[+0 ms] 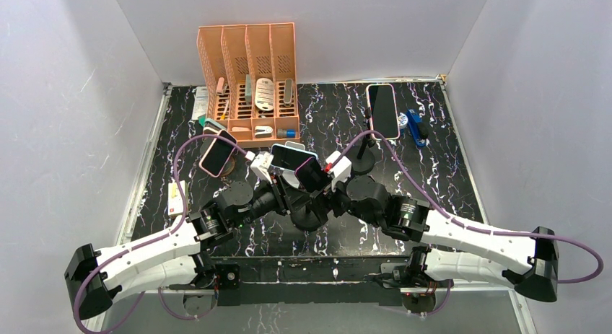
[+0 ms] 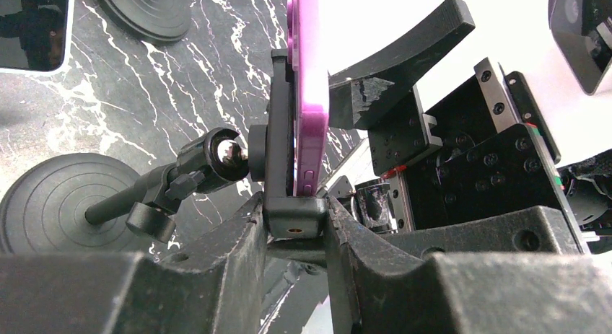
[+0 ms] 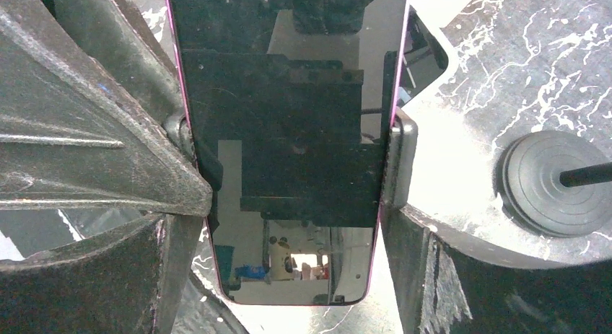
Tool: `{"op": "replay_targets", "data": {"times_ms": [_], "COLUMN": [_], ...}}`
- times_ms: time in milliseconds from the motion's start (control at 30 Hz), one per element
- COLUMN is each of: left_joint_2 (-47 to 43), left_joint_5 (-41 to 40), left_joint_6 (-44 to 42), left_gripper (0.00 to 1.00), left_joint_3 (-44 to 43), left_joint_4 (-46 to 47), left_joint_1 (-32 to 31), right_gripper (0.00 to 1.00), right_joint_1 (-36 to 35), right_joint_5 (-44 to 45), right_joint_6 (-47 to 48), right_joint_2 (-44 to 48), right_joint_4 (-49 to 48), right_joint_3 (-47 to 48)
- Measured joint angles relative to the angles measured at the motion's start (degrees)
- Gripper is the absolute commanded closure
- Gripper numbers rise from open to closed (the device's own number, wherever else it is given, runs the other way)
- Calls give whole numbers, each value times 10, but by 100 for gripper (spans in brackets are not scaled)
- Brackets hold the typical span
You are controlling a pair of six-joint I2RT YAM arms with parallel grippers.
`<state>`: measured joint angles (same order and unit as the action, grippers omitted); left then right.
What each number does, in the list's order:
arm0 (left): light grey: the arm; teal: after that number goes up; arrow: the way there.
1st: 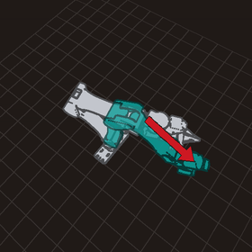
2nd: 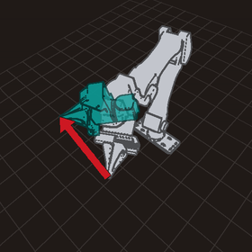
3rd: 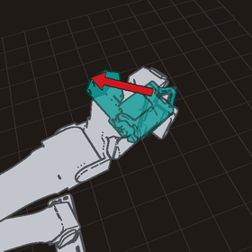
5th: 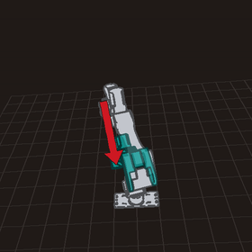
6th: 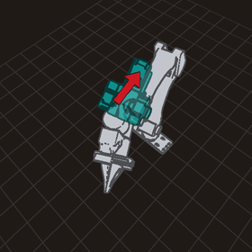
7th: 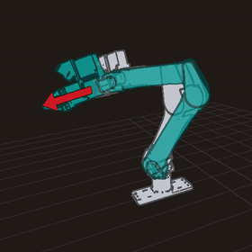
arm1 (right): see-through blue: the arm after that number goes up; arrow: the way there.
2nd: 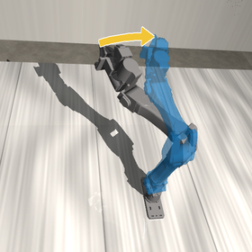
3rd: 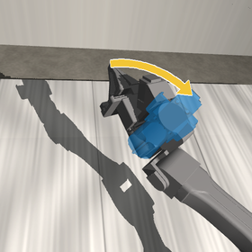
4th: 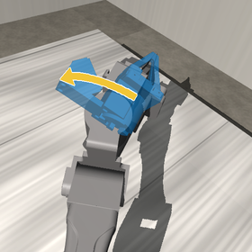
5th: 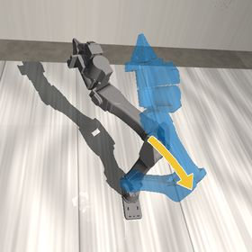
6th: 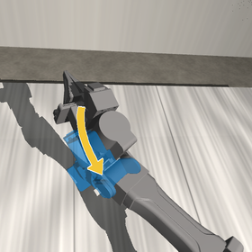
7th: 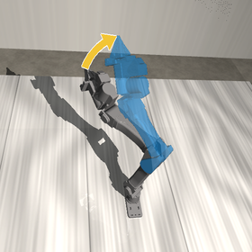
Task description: Remove the phone from the phone stand
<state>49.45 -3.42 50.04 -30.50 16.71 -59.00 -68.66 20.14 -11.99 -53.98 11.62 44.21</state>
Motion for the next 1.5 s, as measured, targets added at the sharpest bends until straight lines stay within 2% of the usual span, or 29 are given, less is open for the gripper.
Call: {"op": "replay_targets", "data": {"times_ms": [233,733,833,1000,1067,1167,1300,1367,1500], "left_joint_2": [0,0,0,0,0,-1,-3,-7,-23], "left_joint_5": [-3,-14,-17,-17,-17,-17,-16,-18,-19], "left_joint_6": [8,40,42,43,44,44,42,40,38], "left_gripper": [100,100,100,100,99,77,51,47,45], "left_joint_3": [0,0,0,0,0,0,0,0,0], "left_joint_4": [0,-5,-5,-5,-5,-7,-10,-19,-29], "left_joint_1": [0,0,0,0,0,0,0,0,0], "right_gripper": [2,9,15,17,24,35,40,40,41], "right_joint_1": [0,0,0,0,0,0,-1,-1,0], "right_joint_5": [21,23,23,22,22,22,20,20,19], "right_joint_6": [7,37,43,46,46,44,45,45,45], "right_joint_2": [19,40,38,24,20,18,18,18,18], "right_joint_4": [-33,-121,-125,-130,-131,-131,-131,-130,-130], "right_joint_3": [-29,-77,-77,-77,-77,-77,-77,-77,-77]}}
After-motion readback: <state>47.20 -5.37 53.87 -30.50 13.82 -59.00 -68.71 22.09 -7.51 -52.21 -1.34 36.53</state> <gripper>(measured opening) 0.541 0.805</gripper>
